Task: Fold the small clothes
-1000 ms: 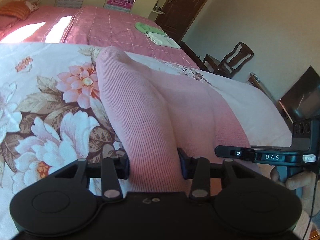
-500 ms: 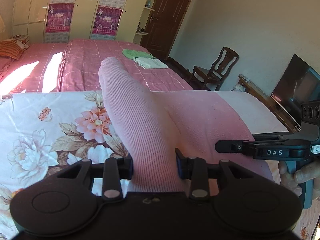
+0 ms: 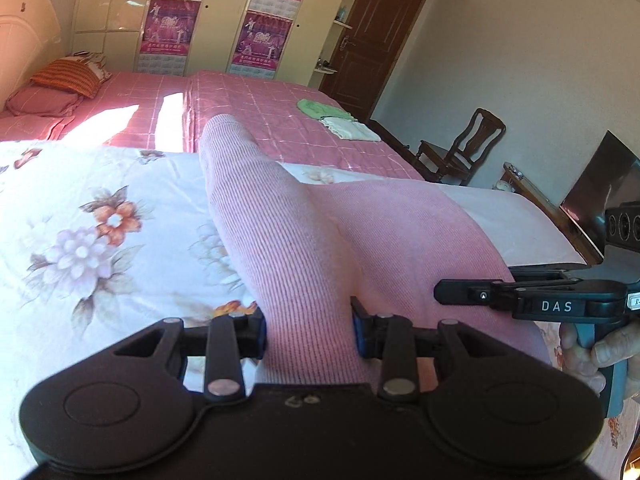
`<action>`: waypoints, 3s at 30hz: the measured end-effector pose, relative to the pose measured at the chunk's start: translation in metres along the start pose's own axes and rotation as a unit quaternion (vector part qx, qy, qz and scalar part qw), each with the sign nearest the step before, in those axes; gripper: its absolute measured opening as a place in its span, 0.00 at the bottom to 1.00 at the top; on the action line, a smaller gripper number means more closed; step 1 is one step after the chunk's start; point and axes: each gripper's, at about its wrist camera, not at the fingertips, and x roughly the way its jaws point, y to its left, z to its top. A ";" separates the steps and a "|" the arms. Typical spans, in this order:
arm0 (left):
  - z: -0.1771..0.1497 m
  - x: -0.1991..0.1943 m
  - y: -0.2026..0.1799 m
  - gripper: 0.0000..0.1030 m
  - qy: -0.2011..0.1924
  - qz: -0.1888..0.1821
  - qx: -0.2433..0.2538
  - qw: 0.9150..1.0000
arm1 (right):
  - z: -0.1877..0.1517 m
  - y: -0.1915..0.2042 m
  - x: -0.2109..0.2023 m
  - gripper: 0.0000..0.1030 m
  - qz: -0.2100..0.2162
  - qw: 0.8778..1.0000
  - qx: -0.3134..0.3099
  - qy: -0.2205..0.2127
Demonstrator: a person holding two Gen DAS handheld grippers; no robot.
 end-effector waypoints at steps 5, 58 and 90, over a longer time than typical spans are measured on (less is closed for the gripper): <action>-0.021 -0.017 0.049 0.34 0.009 -0.010 -0.025 1.000 | -0.015 0.032 0.037 0.19 0.015 1.000 0.003 0.023; -0.112 -0.071 0.057 0.38 -0.004 0.092 -0.011 0.996 | -0.092 0.042 0.013 0.17 -0.052 0.995 -0.079 0.030; -0.164 -0.176 -0.126 1.00 -0.062 0.198 0.038 0.978 | -0.180 0.094 -0.151 1.00 -0.168 0.984 -0.033 -0.047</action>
